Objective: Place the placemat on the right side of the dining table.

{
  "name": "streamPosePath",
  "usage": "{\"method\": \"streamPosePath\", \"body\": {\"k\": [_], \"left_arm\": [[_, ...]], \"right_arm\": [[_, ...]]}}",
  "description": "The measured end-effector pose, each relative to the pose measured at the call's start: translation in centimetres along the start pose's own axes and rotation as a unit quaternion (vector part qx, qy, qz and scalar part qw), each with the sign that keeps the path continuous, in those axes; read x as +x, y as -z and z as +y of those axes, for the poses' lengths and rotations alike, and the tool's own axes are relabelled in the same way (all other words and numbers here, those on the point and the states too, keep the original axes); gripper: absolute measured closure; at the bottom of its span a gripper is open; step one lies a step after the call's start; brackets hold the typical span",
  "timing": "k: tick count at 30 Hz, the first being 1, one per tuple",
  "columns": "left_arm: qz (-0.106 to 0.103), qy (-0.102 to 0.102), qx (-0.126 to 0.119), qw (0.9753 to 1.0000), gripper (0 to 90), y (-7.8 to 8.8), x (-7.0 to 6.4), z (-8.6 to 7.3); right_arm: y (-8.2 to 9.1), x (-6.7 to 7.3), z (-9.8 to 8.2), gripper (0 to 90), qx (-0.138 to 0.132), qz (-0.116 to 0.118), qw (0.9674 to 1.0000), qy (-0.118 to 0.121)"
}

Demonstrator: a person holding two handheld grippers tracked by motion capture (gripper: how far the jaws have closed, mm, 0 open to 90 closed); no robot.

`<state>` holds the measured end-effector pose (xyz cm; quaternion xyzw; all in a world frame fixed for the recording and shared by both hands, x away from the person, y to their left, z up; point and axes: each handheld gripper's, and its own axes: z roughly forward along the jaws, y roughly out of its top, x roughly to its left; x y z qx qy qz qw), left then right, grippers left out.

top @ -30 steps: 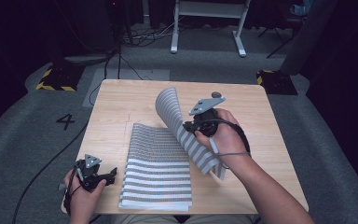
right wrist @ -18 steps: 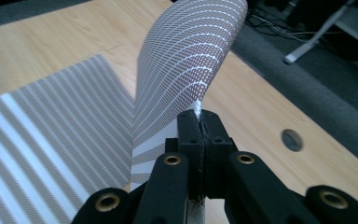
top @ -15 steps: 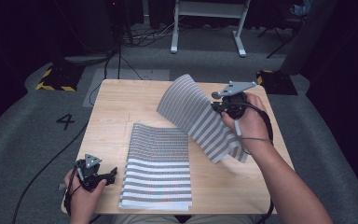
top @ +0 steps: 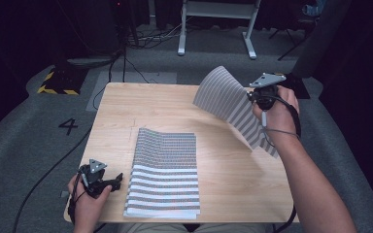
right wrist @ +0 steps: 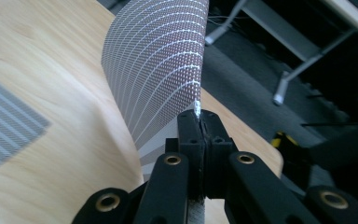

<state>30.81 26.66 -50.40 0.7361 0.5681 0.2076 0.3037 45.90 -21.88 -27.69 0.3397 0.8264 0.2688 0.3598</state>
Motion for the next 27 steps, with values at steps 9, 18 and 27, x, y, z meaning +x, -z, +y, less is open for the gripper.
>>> {"method": "streamPosePath", "body": {"k": [9,18,27], "left_arm": [[-0.001,0.000,0.000,1.0000,11.2,0.0,-0.1,-0.1],[0.000,-0.001,0.000,1.0000,11.2,0.1,-0.1,-0.1],[0.000,-0.001,0.000,1.0000,11.2,0.1,-0.1,-0.1]], "right_arm": [[-2.3,1.4,-2.2,89.0,0.049,-0.021,0.9971,0.054],[-2.7,4.3,-4.0,88.2,0.034,0.091,0.9949,0.027],[-3.9,8.2,-6.9,86.4,0.053,0.165,0.9846,0.022]]}}
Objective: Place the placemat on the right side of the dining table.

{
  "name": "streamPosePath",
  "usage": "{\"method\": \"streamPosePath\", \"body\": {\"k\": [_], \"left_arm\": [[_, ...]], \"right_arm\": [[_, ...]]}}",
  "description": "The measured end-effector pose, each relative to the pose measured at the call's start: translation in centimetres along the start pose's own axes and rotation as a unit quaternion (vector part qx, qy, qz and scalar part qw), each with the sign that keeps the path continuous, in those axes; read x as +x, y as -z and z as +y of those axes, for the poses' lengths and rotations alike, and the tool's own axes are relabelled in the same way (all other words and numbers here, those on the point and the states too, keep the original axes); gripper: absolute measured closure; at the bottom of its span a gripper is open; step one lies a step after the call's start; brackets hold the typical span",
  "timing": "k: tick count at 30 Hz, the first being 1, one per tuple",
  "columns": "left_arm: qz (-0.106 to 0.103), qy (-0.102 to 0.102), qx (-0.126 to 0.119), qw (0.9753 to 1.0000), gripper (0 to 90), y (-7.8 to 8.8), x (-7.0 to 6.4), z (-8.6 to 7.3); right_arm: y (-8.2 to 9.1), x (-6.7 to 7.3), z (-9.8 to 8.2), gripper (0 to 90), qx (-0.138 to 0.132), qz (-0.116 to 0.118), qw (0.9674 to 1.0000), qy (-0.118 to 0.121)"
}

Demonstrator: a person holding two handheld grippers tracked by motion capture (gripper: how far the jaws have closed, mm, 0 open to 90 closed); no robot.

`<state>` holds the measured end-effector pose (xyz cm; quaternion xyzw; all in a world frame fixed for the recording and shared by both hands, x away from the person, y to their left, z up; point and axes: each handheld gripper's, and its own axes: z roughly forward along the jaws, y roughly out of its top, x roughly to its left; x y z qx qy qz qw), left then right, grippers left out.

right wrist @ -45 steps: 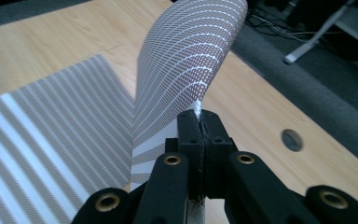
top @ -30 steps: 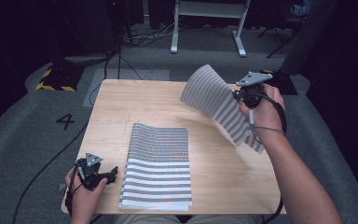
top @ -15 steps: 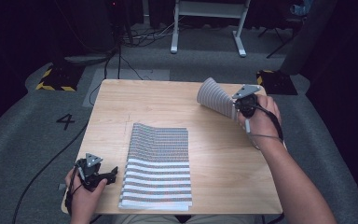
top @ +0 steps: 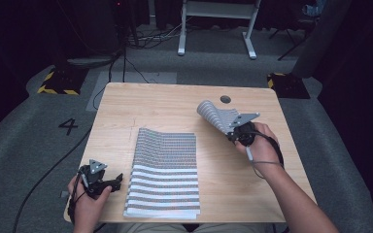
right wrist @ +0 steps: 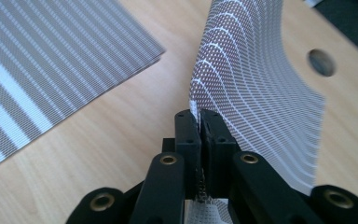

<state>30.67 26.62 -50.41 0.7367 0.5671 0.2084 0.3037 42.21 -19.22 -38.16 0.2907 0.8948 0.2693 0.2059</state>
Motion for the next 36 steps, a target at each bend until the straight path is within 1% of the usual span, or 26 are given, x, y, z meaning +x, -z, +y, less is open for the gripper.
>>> {"method": "streamPosePath", "body": {"k": [1,4,8,9,10,11,12,13,14,15,16,17,18,19,20,21,22,23,24,26,28,29,30,32,35,36], "left_arm": [[0.000,0.000,0.000,1.0000,11.2,0.0,0.0,0.0],[0.000,0.000,0.000,1.0000,11.2,0.0,0.0,0.0],[0.000,0.000,0.000,1.0000,11.2,0.0,0.0,0.0],[0.000,0.000,0.000,1.0000,11.2,0.0,0.0,0.0],[0.000,0.000,0.000,1.0000,11.3,0.0,0.0,0.0],[0.000,0.000,0.000,1.0000,11.2,0.0,0.0,0.0],[0.000,0.000,0.000,1.0000,11.2,0.0,0.0,0.0],[0.000,0.000,0.000,1.0000,11.3,0.0,0.0,0.0],[0.000,0.000,0.000,1.0000,11.2,0.0,0.0,0.0],[0.000,0.000,0.000,1.0000,11.3,0.0,0.0,0.0],[0.000,0.000,0.000,1.0000,11.3,0.0,0.0,0.0],[0.000,0.000,0.000,1.0000,11.3,0.0,0.0,0.0],[-0.002,0.000,0.000,1.0000,11.3,0.0,0.0,0.0],[0.000,0.000,0.000,1.0000,11.3,0.0,0.0,0.0],[0.000,0.000,0.000,1.0000,11.3,0.0,0.0,0.0],[-0.001,0.000,0.000,1.0000,11.3,0.0,0.0,0.0],[-0.002,0.000,0.000,1.0000,11.3,0.0,0.0,0.0],[-0.001,0.000,0.000,1.0000,11.3,0.0,0.0,0.0],[-0.001,0.000,0.000,1.0000,11.3,0.0,0.0,0.0],[0.000,0.000,0.000,1.0000,11.3,0.0,0.0,0.0],[0.000,-0.001,0.000,1.0000,11.3,0.0,0.0,0.0],[0.000,0.000,0.000,1.0000,11.4,0.0,0.0,0.0],[0.000,0.000,0.000,1.0000,11.3,0.0,0.0,0.0],[-0.001,0.001,0.000,1.0000,11.4,0.0,0.0,0.0],[0.000,0.000,0.000,1.0000,11.3,0.0,0.0,0.0],[0.000,0.000,0.000,1.0000,11.3,0.0,0.0,0.0]], "right_arm": [[-0.3,0.3,-0.2,86.2,0.000,0.007,1.0000,-0.002],[-1.6,1.1,-1.1,85.6,0.012,0.020,0.9997,-0.001],[-2.8,1.8,-2.3,84.7,0.026,0.033,0.9991,-0.010],[-3.2,1.9,-2.6,82.5,0.029,0.040,0.9986,-0.021],[-3.4,1.9,-3.0,78.5,0.029,0.048,0.9981,-0.025],[-3.7,1.9,-3.4,76.5,0.018,0.074,0.9959,-0.048],[-3.7,1.8,-3.7,70.7,0.011,0.085,0.9944,-0.062],[-3.6,1.7,-3.9,65.8,-0.004,0.098,0.9915,-0.086],[-3.3,1.5,-4.2,61.2,-0.016,0.100,0.9899,-0.099],[-3.0,1.3,-4.3,60.4,-0.025,0.100,0.9885,-0.111],[-2.5,0.9,-4.5,59.1,-0.034,0.094,0.9880,-0.118],[-1.9,0.2,-4.9,57.6,-0.040,0.082,0.9883,-0.122],[-1.5,-0.2,-5.1,56.4,-0.043,0.073,0.9878,-0.131],[-0.8,-1.1,-5.6,55.2,-0.051,0.057,0.9863,-0.146],[-0.3,-1.8,-6.1,54.8,-0.053,0.043,0.9856,-0.155],[0.0,-2.3,-6.5,54.3,-0.055,0.034,0.9834,-0.169],[0.4,-3.2,-7.3,52.7,-0.053,0.017,0.9818,-0.182],[0.6,-3.7,-7.8,51.4,-0.050,0.008,0.9803,-0.191],[0.7,-4.3,-8.5,50.5,-0.039,-0.006,0.9787,-0.201],[0.9,-5.4,-10.1,48.4,-0.020,-0.033,0.9737,-0.224],[0.8,-6.5,-11.9,47.7,0.003,-0.067,0.9676,-0.243],[0.6,-7.2,-13.1,47.0,0.017,-0.087,0.9638,-0.252],[0.5,-7.6,-13.8,46.0,0.023,-0.096,0.9611,-0.258],[0.2,-8.3,-15.5,44.6,0.036,-0.107,0.9533,-0.280],[-0.3,-8.7,-17.4,42.1,0.048,-0.108,0.9454,-0.304],[-0.4,-8.7,-17.6,41.1,0.049,-0.107,0.9441,-0.308]]}}
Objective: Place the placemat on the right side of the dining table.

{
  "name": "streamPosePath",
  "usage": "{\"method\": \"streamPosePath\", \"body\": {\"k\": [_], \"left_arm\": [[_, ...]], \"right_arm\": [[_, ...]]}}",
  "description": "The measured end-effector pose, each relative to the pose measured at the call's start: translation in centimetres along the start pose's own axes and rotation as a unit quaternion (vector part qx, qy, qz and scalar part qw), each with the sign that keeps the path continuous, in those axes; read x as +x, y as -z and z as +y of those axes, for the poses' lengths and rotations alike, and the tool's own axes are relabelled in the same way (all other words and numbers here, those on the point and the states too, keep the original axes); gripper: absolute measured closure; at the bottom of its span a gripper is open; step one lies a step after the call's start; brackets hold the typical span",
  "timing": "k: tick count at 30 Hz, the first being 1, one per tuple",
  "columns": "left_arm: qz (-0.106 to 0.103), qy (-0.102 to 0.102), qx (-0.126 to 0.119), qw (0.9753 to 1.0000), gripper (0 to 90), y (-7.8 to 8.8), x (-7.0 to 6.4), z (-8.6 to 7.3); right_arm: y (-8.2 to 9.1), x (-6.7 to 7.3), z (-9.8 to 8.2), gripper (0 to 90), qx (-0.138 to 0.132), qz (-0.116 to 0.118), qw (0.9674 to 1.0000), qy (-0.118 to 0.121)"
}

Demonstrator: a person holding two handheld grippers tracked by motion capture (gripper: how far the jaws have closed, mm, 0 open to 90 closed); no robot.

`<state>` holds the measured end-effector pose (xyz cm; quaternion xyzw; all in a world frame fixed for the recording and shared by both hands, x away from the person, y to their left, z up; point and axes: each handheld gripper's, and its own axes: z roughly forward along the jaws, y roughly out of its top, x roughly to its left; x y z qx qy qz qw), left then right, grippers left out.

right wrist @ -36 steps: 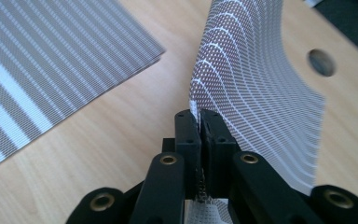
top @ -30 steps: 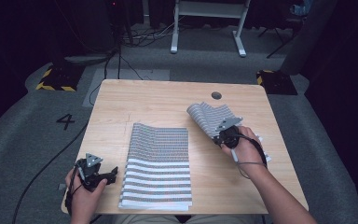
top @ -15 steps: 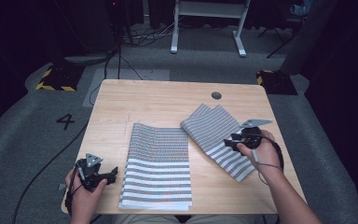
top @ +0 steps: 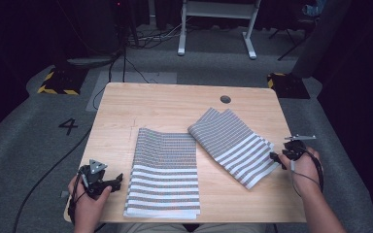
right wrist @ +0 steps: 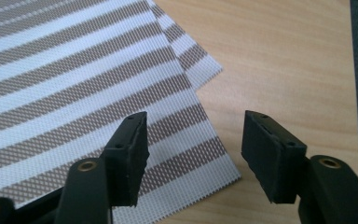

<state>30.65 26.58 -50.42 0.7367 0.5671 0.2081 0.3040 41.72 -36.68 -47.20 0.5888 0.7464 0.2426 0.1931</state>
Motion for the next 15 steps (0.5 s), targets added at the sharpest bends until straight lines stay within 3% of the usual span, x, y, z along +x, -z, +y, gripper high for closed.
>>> {"method": "streamPosePath", "body": {"k": [3,6,12,14,15], "left_arm": [[0.001,-0.001,0.000,1.0000,11.5,0.0,0.0,0.0],[0.002,-0.002,0.001,1.0000,11.6,0.0,0.0,0.0],[0.002,-0.003,0.000,1.0000,11.6,0.1,-0.1,0.0],[0.000,0.000,0.000,1.0000,11.6,0.0,-0.1,0.0],[0.000,0.000,0.000,1.0000,11.6,0.0,-0.1,0.0]], "right_arm": [[-0.5,0.0,-0.6,41.6,0.008,0.012,0.9998,-0.016],[-0.5,0.4,-0.8,44.5,0.002,0.002,0.9999,-0.013],[-0.3,0.9,-0.2,76.8,0.020,0.023,0.9995,0.004],[-0.4,0.9,0.2,84.0,0.031,0.029,0.9990,0.013],[-0.5,1.0,0.4,85.5,0.034,0.020,0.9990,0.023]]}}
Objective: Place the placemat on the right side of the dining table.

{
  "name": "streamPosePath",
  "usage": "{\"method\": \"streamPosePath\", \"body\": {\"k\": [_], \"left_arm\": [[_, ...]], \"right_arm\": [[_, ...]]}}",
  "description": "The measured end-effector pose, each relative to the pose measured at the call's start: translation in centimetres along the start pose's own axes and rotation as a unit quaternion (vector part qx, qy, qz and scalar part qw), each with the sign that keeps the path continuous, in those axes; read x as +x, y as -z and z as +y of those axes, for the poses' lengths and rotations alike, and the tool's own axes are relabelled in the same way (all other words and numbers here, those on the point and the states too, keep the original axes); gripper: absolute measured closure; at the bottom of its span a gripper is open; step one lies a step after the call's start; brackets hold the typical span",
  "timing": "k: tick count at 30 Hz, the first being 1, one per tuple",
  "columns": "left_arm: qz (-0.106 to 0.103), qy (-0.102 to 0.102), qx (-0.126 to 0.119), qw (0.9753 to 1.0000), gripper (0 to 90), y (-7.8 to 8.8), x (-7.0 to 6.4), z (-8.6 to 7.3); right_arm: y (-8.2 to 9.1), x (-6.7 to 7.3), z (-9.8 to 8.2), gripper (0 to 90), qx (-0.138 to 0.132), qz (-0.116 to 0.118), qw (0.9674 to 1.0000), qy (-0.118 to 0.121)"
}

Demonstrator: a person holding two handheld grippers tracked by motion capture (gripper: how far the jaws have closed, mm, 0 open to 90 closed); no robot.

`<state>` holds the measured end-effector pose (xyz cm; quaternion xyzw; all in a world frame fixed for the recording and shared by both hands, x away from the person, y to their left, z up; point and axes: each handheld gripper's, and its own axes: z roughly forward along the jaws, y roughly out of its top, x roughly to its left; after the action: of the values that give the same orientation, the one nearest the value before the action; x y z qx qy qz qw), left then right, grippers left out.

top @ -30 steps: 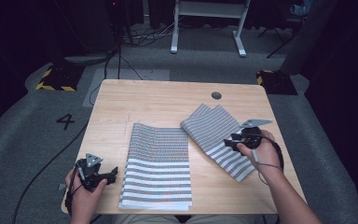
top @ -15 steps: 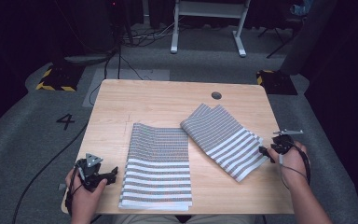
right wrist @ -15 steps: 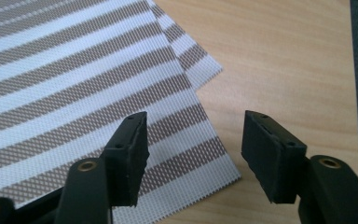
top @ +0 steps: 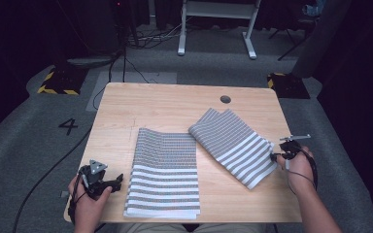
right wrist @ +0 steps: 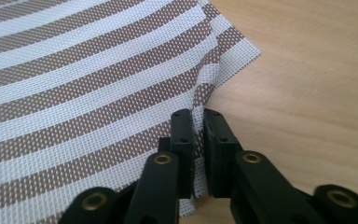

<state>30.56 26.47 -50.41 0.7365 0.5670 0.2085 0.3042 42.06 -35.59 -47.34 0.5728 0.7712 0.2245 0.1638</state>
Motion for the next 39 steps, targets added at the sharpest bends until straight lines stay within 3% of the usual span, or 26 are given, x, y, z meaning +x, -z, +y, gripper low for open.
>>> {"method": "streamPosePath", "body": {"k": [2,9,11,18,21,24,26,27,29,39], "left_arm": [[-0.001,-0.002,0.000,1.0000,11.6,0.0,0.0,0.0],[-0.001,-0.002,0.001,1.0000,11.5,0.0,0.0,0.0],[-0.002,-0.002,0.000,1.0000,11.5,0.0,0.0,0.0],[-0.001,-0.002,0.000,1.0000,11.5,0.0,0.0,0.0],[0.000,-0.002,0.000,1.0000,11.5,0.0,0.0,0.0],[-0.001,-0.002,0.000,1.0000,11.6,0.0,0.0,0.0],[0.000,-0.002,0.000,1.0000,11.5,0.0,0.0,0.0],[0.000,-0.002,0.000,1.0000,11.6,0.0,0.0,0.0],[0.000,-0.001,0.000,1.0000,11.6,0.0,0.0,0.0],[0.001,-0.001,-0.001,1.0000,11.6,0.0,-0.1,0.0]], "right_arm": [[-0.2,-0.1,0.5,87.3,0.002,-0.031,0.9994,0.012],[-0.7,-1.9,0.9,88.3,-0.018,-0.041,0.9987,-0.023],[-0.6,-2.2,0.9,88.2,-0.022,-0.045,0.9985,-0.021],[1.7,-1.6,1.1,87.6,-0.066,-0.050,0.9966,0.006],[3.3,-0.7,1.2,87.7,-0.090,-0.040,0.9949,0.020],[5.1,1.0,1.0,87.7,-0.122,-0.028,0.9905,0.056],[6.1,2.4,0.6,87.6,-0.144,-0.023,0.9855,0.088],[6.8,3.2,0.4,87.6,-0.157,-0.020,0.9813,0.110],[7.6,4.8,0.0,87.4,-0.173,-0.004,0.9763,0.130],[9.5,11.4,-1.7,87.3,-0.179,0.113,0.9586,0.190]]}}
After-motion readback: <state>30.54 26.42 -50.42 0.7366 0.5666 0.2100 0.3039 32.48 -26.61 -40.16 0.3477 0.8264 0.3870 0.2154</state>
